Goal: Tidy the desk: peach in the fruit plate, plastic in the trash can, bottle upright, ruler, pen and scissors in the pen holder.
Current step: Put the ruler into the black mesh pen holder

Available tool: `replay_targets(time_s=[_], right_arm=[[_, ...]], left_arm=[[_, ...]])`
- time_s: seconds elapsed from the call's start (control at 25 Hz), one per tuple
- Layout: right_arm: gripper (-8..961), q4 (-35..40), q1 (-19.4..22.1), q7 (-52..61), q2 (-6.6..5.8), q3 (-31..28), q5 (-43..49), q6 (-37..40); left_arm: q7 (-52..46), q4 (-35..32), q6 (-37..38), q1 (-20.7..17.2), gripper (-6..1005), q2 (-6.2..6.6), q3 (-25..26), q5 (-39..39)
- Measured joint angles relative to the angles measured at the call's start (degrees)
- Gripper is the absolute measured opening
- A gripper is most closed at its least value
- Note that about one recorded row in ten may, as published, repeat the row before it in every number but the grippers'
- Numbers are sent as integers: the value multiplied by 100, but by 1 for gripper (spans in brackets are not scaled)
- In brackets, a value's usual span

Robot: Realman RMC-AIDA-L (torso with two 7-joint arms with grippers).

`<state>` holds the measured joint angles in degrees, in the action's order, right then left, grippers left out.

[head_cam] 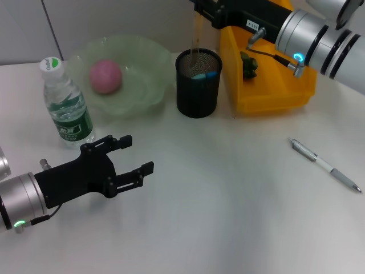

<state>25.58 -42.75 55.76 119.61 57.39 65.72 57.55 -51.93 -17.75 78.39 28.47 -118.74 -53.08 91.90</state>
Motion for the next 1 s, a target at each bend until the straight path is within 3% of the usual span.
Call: replay_targets(time_s=[1.0], right_arm=[[382,-615,-232,-557,1,1,-16,-350]], left_arm=[[5,0,41,-49,796,-9,0,-23]])
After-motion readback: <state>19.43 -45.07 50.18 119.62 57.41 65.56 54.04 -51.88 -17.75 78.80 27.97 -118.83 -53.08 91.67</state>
